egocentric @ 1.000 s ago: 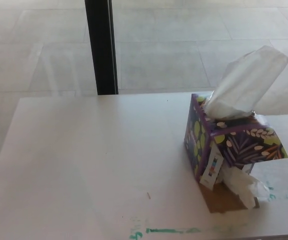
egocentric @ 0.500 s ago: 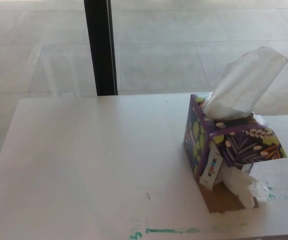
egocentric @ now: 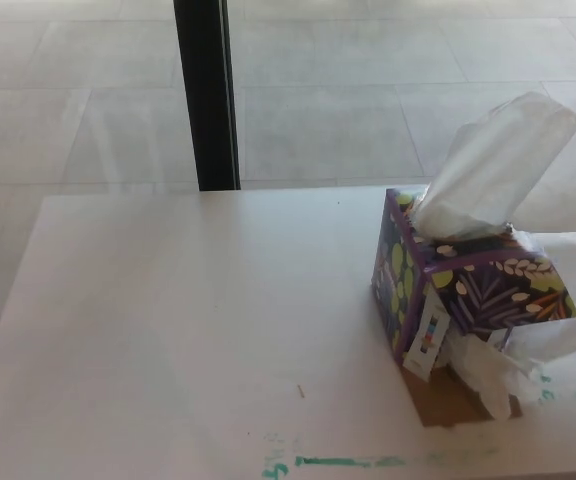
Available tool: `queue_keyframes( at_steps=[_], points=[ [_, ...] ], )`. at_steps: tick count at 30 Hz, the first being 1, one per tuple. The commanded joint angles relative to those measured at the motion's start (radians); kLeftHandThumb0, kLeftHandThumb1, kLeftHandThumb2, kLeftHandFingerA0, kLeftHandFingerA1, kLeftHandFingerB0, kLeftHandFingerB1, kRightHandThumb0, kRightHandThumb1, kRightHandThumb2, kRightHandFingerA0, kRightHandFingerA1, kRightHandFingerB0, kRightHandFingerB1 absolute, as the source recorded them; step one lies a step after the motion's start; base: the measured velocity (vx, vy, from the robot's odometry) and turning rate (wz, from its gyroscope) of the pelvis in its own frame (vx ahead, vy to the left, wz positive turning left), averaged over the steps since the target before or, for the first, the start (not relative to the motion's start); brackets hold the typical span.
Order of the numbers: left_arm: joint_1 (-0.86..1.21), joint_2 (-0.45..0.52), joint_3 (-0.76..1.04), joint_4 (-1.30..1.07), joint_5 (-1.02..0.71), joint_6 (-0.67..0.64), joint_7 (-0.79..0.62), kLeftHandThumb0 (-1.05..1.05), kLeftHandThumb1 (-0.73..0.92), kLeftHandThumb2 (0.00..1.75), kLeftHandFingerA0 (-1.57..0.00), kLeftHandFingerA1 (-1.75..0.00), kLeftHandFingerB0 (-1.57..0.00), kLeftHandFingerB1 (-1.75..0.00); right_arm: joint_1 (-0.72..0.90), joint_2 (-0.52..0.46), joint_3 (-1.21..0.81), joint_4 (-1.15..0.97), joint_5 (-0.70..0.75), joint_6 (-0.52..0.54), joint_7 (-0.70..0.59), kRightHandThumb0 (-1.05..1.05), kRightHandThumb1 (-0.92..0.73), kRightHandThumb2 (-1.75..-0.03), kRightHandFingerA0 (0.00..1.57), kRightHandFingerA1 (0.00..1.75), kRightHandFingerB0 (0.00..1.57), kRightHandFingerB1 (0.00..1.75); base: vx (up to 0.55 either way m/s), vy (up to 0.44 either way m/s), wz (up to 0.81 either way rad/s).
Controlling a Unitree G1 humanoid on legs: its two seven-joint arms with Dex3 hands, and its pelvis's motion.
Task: The robot uses its right hand to pull out a tissue from the tissue box kept in the middle of the desk and put it on the right side
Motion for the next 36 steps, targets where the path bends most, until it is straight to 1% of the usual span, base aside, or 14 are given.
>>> queue_keyframes(
  at_steps=[1,3,4,8,13,14,15,17,19,21,22,24,33,36],
  points=[
    [-0.002,-0.001,0.018,0.004,-0.019,-0.015,0.004,-0.86,0.92,0.71,-0.63,-0.50,-0.46,-0.43,0.047,-0.060,0.043,0.014,-0.073,0.069,0.123,-0.29,-0.67,-0.67,0.82,1.63,0.76,1.21,0.00,0.000,0.00],
    [0.003,-0.003,0.008,0.002,-0.004,-0.034,0.011,-0.86,0.92,0.72,-0.62,-0.48,-0.45,-0.43,0.065,-0.074,0.056,0.000,-0.080,0.102,0.197,-0.28,-0.73,-0.66,0.85,1.68,0.74,1.23,0.00,0.000,0.00],
    [-0.004,-0.004,0.021,0.004,-0.017,-0.016,0.019,-0.85,0.92,0.69,-0.64,-0.47,-0.48,-0.43,0.079,-0.082,0.068,-0.022,-0.075,0.155,0.343,-0.31,-0.77,-0.67,0.81,1.49,0.81,0.73,0.00,0.000,0.00],
    [-0.003,-0.007,0.020,0.002,-0.015,-0.019,0.016,-0.85,0.92,0.71,-0.62,-0.48,-0.44,-0.42,0.084,-0.075,0.073,-0.016,-0.066,0.148,0.368,-0.30,-0.75,-0.61,0.73,1.69,0.68,1.15,0.00,0.000,0.00],
    [-0.004,-0.005,0.012,-0.001,-0.006,-0.020,0.022,-0.85,0.92,0.71,-0.62,-0.47,-0.44,-0.41,0.100,-0.053,0.067,-0.044,-0.065,0.160,0.354,-0.28,-0.76,-0.63,0.73,1.70,0.72,1.02,0.00,0.000,0.00],
    [-0.004,-0.006,0.012,-0.001,-0.006,-0.022,0.019,-0.88,0.92,0.69,-0.61,-0.47,-0.46,-0.41,0.108,-0.048,0.063,-0.052,-0.061,0.138,0.318,-0.27,-0.81,-0.64,0.74,1.67,0.69,0.57,0.00,0.000,0.00],
    [-0.003,-0.006,0.013,-0.001,-0.008,-0.024,0.014,-0.88,0.92,0.69,-0.61,-0.47,-0.46,-0.41,0.118,-0.039,0.057,-0.060,-0.055,0.102,0.262,-0.27,-0.81,-0.64,0.74,1.67,0.69,0.57,0.00,0.000,0.00],
    [-0.005,-0.010,0.011,0.000,-0.006,-0.023,0.018,-0.87,0.92,0.71,-0.63,-0.48,-0.46,-0.42,0.128,-0.036,0.054,-0.071,-0.068,0.112,0.235,-0.30,-0.71,-0.64,0.72,1.58,0.61,0.46,0.00,0.000,0.00],
    [-0.007,-0.009,0.009,-0.002,-0.004,-0.018,0.020,-0.85,0.92,0.71,-0.62,-0.46,-0.46,-0.41,0.129,-0.029,0.059,-0.133,-0.105,0.159,0.253,-0.57,-0.49,-0.80,0.26,0.60,0.06,0.40,0.00,0.000,0.00],
    [-0.008,-0.009,0.011,-0.001,-0.007,-0.012,0.020,-0.85,0.92,0.70,-0.62,-0.45,-0.46,-0.41,0.134,-0.024,0.047,-0.167,-0.093,0.169,0.279,-0.58,-0.57,-0.60,0.15,0.42,0.04,0.22,0.00,0.000,0.00],
    [-0.008,-0.012,0.023,-0.004,-0.021,-0.012,0.015,-0.81,0.73,1.10,-0.56,-0.60,-0.42,-0.55,0.132,-0.028,0.037,-0.207,-0.080,0.168,0.316,-0.77,-0.45,-0.81,0.00,0.11,0.00,0.06,0.00,0.000,0.00],
    [-0.005,-0.012,0.018,-0.005,-0.013,-0.021,0.006,-0.85,0.92,0.71,-0.60,-0.48,-0.44,-0.42,0.123,-0.037,0.020,-0.251,-0.048,0.161,0.383,-0.82,-0.50,-0.82,0.00,0.04,0.00,0.00,0.00,0.000,0.00],
    [0.006,-0.014,0.001,-0.001,0.007,-0.038,0.015,-0.85,0.92,0.72,-0.60,-0.49,-0.45,-0.44,0.097,-0.095,-0.033,-0.362,-0.056,0.223,0.572,-0.83,-0.49,-0.56,0.00,0.00,0.00,0.00,0.00,0.000,0.00],
    [0.003,-0.014,0.010,-0.003,-0.005,-0.027,0.013,-0.89,0.92,0.72,-0.64,-0.52,-0.53,-0.47,0.103,-0.118,-0.083,-0.386,-0.034,0.232,0.597,-0.82,-0.46,-0.86,0.00,0.14,0.00,0.02,0.00,0.000,0.00]
  ],
)
